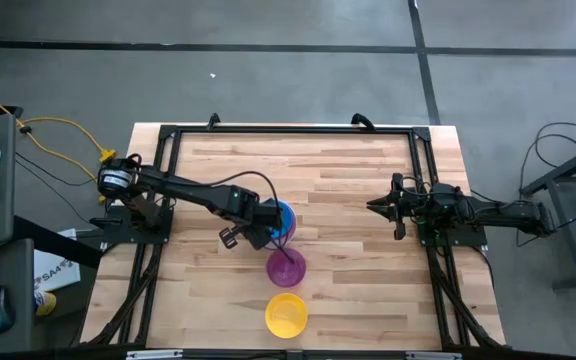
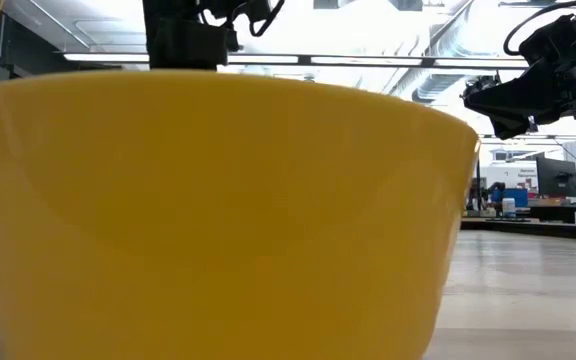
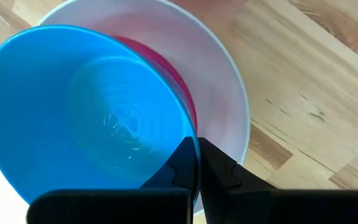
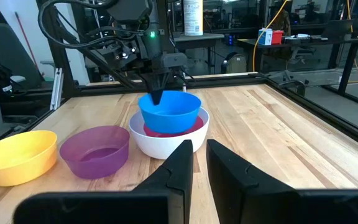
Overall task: Nest bowls inside each other
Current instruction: Stack the blue bowl on the red bowl
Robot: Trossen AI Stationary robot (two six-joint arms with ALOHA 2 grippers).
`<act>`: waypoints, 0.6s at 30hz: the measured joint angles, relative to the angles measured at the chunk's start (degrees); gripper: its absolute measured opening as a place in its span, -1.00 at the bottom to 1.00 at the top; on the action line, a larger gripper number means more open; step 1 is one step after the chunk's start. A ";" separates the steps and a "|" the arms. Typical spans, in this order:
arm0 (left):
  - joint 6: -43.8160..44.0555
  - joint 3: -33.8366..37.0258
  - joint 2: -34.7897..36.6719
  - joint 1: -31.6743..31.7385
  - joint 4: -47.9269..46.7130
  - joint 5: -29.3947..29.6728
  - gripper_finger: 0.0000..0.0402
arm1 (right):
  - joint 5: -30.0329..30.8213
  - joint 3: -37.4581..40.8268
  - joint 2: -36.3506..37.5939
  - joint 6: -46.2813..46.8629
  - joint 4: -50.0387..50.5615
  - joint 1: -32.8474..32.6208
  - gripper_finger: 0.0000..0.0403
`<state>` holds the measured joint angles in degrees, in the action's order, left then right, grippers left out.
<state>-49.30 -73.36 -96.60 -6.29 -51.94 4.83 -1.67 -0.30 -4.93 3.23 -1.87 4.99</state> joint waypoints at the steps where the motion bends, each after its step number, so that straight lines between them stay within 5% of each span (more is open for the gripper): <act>1: 0.04 0.08 0.00 0.03 0.16 -0.07 -1.00 | 0.00 0.00 -0.02 0.02 0.00 0.00 -0.81; 18: 0.26 4.79 -0.11 1.08 6.26 0.24 -0.84 | 0.00 0.00 -0.02 0.02 0.00 0.00 -0.81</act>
<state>-49.04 -68.58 -96.71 -5.21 -45.69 5.07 -1.67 -0.30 -4.95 3.25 -1.87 4.99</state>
